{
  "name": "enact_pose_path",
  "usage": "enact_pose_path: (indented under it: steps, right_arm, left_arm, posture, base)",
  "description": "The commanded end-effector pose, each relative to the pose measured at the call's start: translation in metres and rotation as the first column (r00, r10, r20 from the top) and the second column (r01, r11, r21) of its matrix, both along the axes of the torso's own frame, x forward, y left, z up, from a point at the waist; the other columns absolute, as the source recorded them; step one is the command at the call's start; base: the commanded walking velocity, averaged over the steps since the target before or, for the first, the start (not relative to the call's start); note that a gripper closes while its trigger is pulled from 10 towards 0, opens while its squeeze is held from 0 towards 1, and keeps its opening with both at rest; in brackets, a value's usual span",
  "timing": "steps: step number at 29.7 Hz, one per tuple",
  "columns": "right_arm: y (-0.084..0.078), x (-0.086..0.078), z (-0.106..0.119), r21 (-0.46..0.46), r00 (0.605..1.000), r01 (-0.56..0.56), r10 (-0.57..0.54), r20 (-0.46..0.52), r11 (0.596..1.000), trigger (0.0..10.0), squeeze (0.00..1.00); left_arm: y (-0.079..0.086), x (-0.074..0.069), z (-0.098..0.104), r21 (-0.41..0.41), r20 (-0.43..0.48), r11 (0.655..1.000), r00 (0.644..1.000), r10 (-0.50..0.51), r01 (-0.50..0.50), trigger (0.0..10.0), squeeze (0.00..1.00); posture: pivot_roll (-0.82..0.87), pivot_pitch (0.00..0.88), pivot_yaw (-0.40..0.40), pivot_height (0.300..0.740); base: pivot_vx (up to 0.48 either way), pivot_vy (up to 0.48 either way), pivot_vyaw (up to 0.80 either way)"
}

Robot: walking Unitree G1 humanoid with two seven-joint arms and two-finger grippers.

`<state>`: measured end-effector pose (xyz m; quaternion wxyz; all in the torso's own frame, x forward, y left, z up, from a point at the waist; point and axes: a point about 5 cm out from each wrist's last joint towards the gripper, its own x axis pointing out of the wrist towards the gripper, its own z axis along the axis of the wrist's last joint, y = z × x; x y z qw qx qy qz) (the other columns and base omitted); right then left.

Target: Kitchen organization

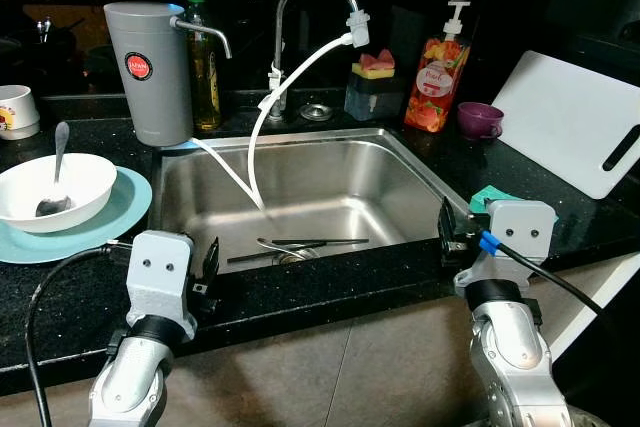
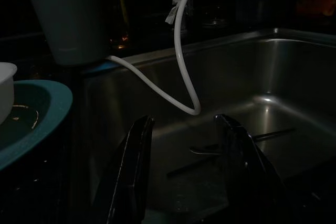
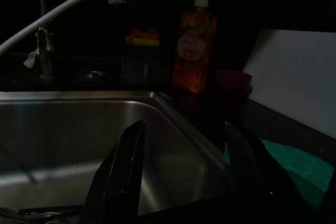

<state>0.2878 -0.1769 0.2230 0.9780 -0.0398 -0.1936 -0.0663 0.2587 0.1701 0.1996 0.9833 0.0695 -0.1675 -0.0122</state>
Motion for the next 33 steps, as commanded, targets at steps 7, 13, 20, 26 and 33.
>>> enact_pose_path:
  steps: [7, 13, 20, 26, 33]
  right_arm:
    - [-0.0028, -0.0009, -0.0024, 0.012, 1.0, 0.008, -0.008, -0.01, 1.0, 10.0, 0.0]
    - [-0.0028, 0.0, -0.003, 0.013, 1.0, 0.004, -0.004, -0.013, 1.0, 10.0, 0.0]
    - [-0.0031, 0.0005, -0.0033, 0.015, 1.0, 0.006, -0.006, -0.012, 1.0, 10.0, 0.0]
    - [-0.0031, 0.0004, -0.0043, 0.02, 1.0, 0.01, -0.01, -0.012, 1.0, 10.0, 0.0]
    - [-0.0047, 0.0003, -0.0031, 0.019, 1.0, 0.016, -0.016, -0.007, 1.0, 10.0, 0.0]
  left_arm:
    - [0.0023, -0.0032, -0.0029, 0.015, -0.009, 1.0, 1.0, 0.007, -0.007, 10.0, 0.0]
    - [0.0008, -0.0026, -0.0019, 0.022, -0.003, 1.0, 1.0, 0.003, -0.003, 10.0, 0.0]
    - [-0.0012, -0.0006, -0.0003, 0.027, 0.004, 1.0, 1.0, -0.009, 0.009, 10.0, 0.0]
    - [-0.0004, 0.0011, 0.0006, 0.032, 0.008, 0.999, 1.0, -0.012, 0.012, 10.0, 0.0]
    - [0.0004, 0.0022, 0.0028, 0.035, 0.014, 0.999, 1.0, -0.014, 0.014, 10.0, 0.0]
  posture:
    - [0.09, 0.099, -0.086, 0.74]
    - [0.09, 0.097, -0.089, 0.74]
    - [0.09, 0.091, -0.079, 0.74]
    - [0.09, 0.088, -0.078, 0.74]
    - [0.11, 0.092, -0.071, 0.74]
  base:
    - [0.0, 0.0, 0.0]
    - [0.0, 0.0, 0.0]
    - [0.0, 0.0, 0.0]
    - [0.0, 0.0, 0.0]
    - [0.0, 0.0, 0.0]
